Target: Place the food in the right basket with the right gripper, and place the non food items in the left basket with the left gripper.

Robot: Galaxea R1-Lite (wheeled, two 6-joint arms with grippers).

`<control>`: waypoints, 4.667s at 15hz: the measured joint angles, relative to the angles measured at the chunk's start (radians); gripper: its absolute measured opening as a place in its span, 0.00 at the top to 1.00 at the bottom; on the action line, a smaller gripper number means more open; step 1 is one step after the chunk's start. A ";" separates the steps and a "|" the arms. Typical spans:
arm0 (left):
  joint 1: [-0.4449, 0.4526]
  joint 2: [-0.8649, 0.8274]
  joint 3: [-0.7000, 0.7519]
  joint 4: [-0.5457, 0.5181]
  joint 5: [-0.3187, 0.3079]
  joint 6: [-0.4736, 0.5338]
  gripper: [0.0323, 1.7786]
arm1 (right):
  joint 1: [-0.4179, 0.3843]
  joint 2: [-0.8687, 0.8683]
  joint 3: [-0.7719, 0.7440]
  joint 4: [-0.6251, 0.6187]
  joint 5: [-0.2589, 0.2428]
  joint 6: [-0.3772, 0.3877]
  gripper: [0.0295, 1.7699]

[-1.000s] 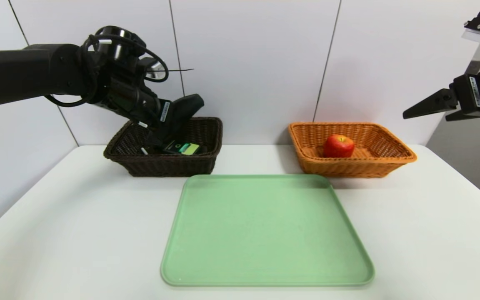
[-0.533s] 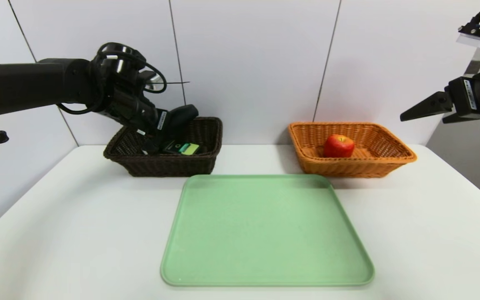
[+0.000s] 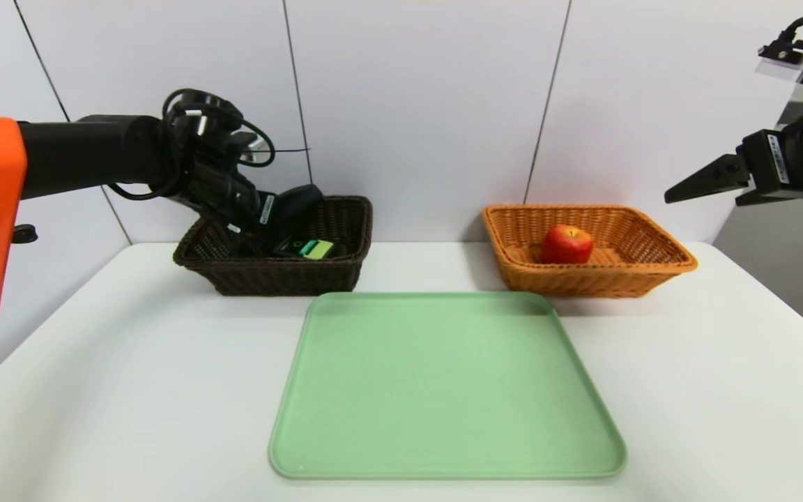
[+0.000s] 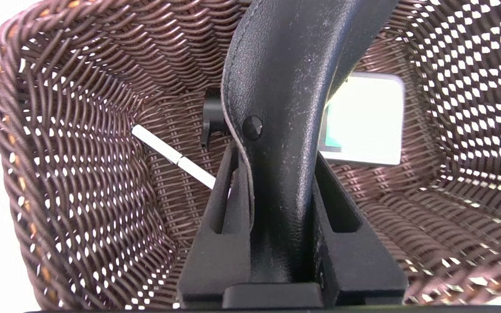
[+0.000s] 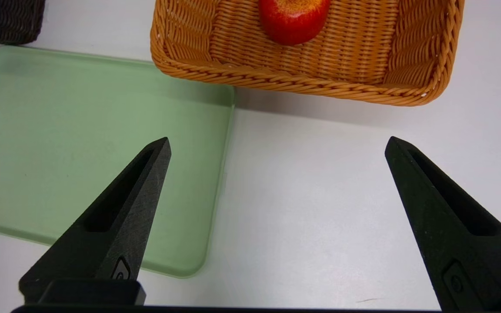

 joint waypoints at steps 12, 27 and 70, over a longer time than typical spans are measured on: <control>0.007 0.031 -0.005 -0.050 -0.002 0.004 0.42 | -0.002 0.000 0.003 0.002 0.000 0.001 0.04; -0.116 -0.155 -0.007 -0.056 0.003 -0.004 0.10 | 0.000 -0.032 0.036 0.002 -0.003 0.006 0.04; 0.163 -2.144 1.390 0.055 0.164 -0.010 0.05 | -0.013 -1.656 1.331 -0.716 -0.186 -0.111 0.04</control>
